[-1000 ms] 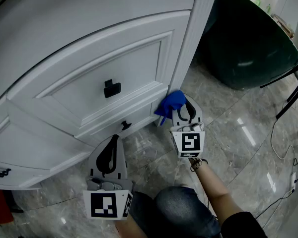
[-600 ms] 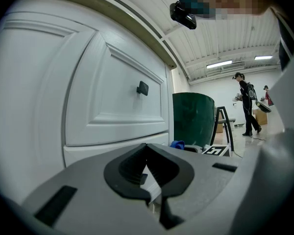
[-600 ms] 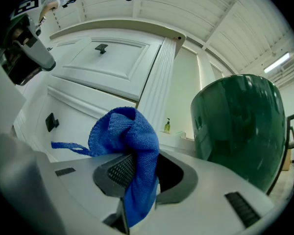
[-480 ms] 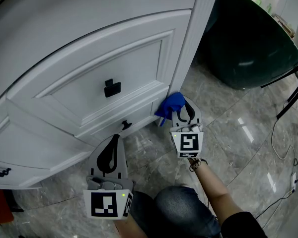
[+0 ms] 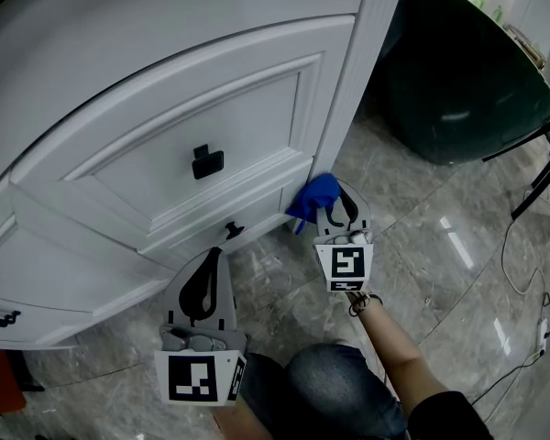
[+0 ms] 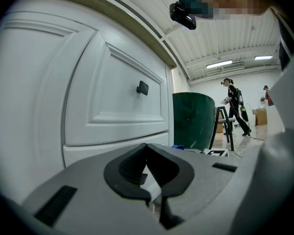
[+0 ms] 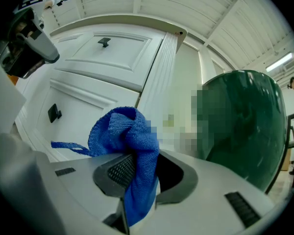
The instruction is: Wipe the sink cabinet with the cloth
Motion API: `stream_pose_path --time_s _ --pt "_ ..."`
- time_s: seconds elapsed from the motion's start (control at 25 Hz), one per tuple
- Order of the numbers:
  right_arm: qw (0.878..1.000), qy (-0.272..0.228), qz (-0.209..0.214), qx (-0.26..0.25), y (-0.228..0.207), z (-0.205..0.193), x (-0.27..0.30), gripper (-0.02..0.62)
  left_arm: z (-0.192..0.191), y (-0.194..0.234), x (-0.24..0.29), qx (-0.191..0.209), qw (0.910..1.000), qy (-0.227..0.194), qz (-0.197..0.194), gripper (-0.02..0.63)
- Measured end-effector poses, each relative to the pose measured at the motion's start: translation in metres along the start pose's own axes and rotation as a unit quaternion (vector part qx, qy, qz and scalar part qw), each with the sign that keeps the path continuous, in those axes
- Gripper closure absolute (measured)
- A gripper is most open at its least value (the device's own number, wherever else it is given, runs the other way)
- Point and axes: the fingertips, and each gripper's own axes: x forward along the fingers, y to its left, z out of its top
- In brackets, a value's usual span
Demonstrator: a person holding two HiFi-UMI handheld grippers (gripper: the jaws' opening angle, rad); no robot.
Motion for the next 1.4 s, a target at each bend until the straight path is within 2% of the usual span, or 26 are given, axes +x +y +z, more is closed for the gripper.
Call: stream_pose_path --time_s 1.04,1.4 --pt "0.998 0.062 0.009 0.005 0.015 -0.053 0.002 0.482 -0.002 0.002 0.0 0.001 1.0 0.005 0.001 0.606" --pt "0.996 0.087 0.009 -0.011 0.021 -0.071 0.002 0.482 -0.001 0.006 -0.005 0.003 1.0 0.005 0.006 0.606"
